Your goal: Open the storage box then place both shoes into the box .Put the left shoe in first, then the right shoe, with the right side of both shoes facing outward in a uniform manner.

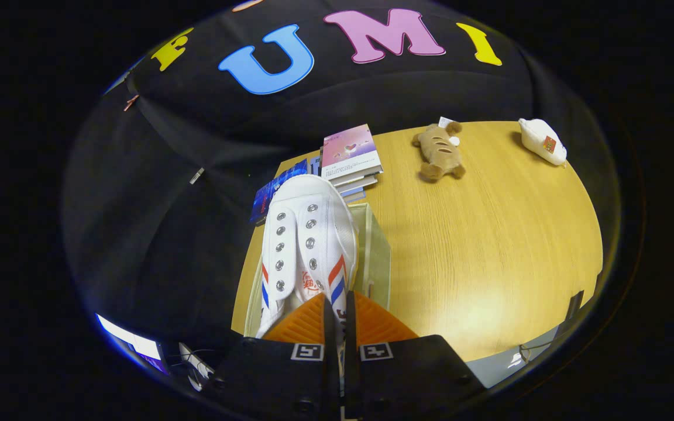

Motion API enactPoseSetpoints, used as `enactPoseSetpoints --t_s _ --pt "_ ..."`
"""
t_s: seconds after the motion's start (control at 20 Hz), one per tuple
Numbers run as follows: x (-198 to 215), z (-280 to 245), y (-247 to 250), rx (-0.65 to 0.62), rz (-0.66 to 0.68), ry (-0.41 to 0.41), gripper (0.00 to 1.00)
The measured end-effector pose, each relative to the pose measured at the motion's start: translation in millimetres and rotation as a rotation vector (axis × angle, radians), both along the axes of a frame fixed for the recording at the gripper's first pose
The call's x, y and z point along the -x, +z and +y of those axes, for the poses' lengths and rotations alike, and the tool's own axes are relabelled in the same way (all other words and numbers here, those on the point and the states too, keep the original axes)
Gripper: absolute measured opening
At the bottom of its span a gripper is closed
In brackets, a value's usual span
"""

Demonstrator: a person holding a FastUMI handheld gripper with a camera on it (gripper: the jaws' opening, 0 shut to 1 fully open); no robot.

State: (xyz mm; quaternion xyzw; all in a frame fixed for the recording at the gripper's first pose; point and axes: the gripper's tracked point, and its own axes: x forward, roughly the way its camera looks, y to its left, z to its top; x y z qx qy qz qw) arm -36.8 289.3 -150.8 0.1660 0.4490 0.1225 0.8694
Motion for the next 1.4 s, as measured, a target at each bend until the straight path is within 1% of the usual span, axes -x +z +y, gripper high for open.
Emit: enactPoseSetpoints --t_s 0.2,0.4,0.5,0.55,0.65,0.7,0.75,0.8,0.85,0.95,1.1,1.3,1.4 --pt "-3.1 9.5 -21.4 0.045 0.034 -0.017 0.08" --pt "-9.1 18.1 -38.7 0.054 0.063 -0.062 0.08" --pt "-4.0 22.7 -47.4 0.061 0.084 -0.057 0.10" --pt "-0.2 28.6 -48.8 0.047 0.089 -0.040 0.14" --pt "1.6 44.2 -39.1 -0.014 0.064 -0.013 0.40" --pt "-1.1 42.0 -30.7 -0.024 0.037 -0.010 0.53" --pt "-3.8 39.1 -24.8 -0.020 0.014 -0.004 0.61" --pt "-5.9 31.9 -19.0 -0.003 -0.009 0.003 0.88" --pt "-8.7 24.2 -13.1 0.014 -0.035 0.010 0.97" --pt "-15.3 2.7 1.5 0.042 -0.091 0.009 0.98" --pt "-21.8 -27.2 26.9 0.043 -0.176 -0.006 0.99" --pt "-35.8 -91.4 64.3 0.056 -0.309 -0.023 0.99" --pt "-43.5 -128.9 85.5 0.101 -0.413 -0.030 0.99"
